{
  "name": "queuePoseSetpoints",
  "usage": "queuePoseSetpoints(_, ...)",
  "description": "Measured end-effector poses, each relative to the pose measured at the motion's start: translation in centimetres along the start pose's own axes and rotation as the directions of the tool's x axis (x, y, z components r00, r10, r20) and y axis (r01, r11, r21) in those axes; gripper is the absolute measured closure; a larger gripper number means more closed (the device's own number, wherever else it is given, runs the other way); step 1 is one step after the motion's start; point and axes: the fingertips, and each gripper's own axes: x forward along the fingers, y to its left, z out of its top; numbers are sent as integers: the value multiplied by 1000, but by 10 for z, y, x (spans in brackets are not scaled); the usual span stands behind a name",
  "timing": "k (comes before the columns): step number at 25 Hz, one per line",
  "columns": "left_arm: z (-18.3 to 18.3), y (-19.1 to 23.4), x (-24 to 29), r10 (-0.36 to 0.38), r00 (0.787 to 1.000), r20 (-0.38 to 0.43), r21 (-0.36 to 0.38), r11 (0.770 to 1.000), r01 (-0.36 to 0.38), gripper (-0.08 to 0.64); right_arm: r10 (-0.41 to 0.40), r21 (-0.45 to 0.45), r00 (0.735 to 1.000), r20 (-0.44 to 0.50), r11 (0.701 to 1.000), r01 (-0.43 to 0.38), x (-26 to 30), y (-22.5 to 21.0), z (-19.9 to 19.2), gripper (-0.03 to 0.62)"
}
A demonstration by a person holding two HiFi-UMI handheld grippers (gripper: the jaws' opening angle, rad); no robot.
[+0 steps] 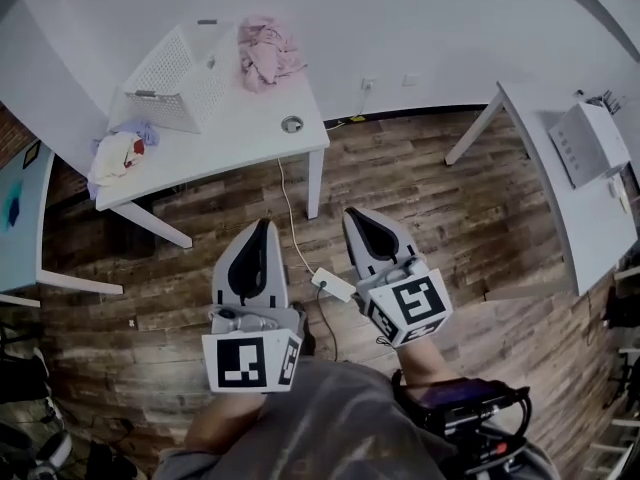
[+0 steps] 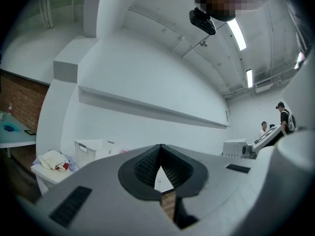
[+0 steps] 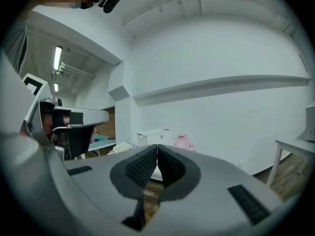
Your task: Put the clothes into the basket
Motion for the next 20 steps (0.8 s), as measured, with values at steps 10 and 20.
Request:
queuePoseSetpoints(10,25,80,76,-32,997,71,-8,999,33,552,-20,-45,999,46,999,22,105,-5,40,584)
queuePoseSetpoints(20,12,110,101,-22,999,24,-19,1000,22,552,-25,-33,999,28,999,26,151,-17,39,584)
